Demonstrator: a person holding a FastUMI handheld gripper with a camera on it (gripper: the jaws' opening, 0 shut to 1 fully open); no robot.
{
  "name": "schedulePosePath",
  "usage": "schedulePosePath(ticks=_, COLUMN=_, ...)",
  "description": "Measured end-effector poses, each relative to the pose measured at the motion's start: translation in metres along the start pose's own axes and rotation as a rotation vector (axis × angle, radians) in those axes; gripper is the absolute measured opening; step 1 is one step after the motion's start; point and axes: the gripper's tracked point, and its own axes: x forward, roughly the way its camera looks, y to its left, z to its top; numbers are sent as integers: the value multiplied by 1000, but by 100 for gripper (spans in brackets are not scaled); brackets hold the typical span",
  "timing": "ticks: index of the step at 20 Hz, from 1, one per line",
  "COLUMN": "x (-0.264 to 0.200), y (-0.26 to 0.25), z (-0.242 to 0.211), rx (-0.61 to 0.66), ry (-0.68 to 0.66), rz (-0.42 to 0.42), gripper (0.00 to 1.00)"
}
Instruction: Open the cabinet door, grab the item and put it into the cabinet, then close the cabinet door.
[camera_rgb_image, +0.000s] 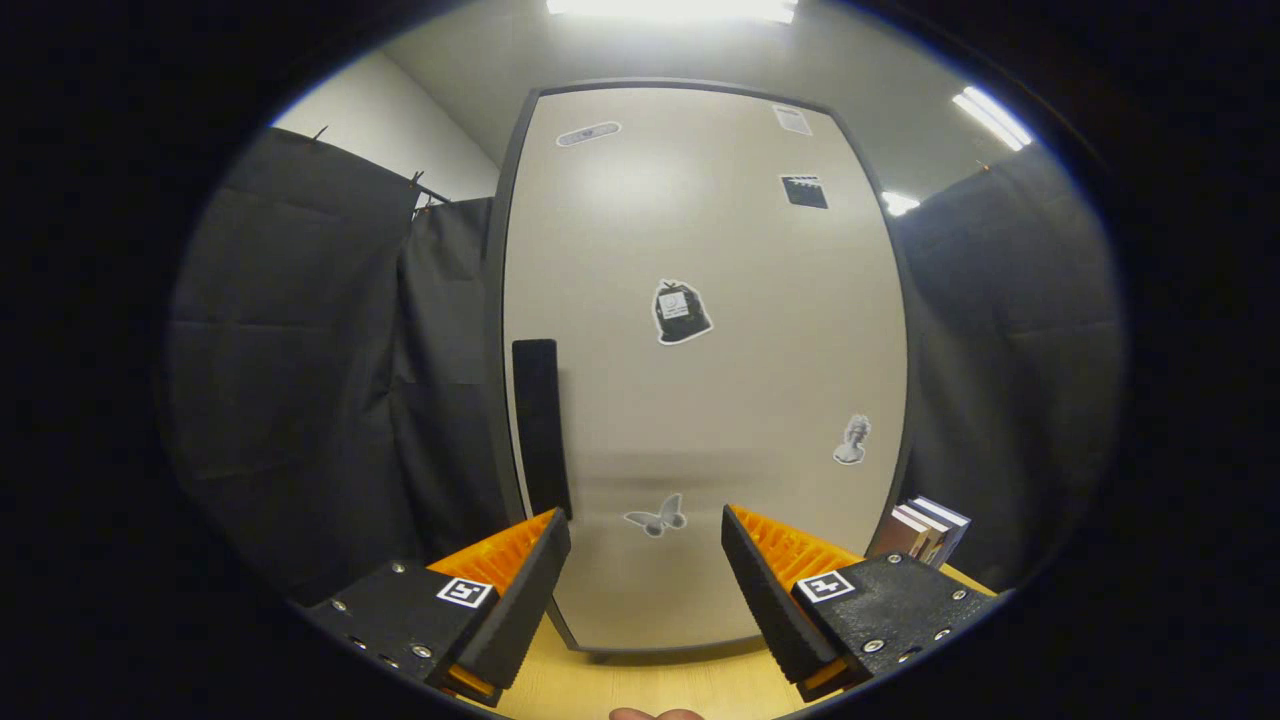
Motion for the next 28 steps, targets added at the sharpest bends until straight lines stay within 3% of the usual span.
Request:
schedulePosePath(ticks=6, x=51, y=44, z=-5, rx=-20, ry=37, rz=36, gripper=90)
schedulePosePath(ticks=8, x=61, y=53, z=-8, rx=-40, ry=52, rz=49, gripper=78)
schedulePosePath(ticks=10, x=64, y=57, z=-8, rx=-60, ry=52, rz=55, gripper=57)
schedulePosePath(ticks=11, x=59, y=57, z=-8, rx=-63, ry=55, rz=51, gripper=37)
schedulePosePath(ticks=17, x=54, y=57, z=-10, rx=-87, ry=79, rz=120, gripper=28)
schedulePosePath(ticks=28, x=29, y=46, z=-11, rx=-93, ry=105, rz=355, gripper=28)
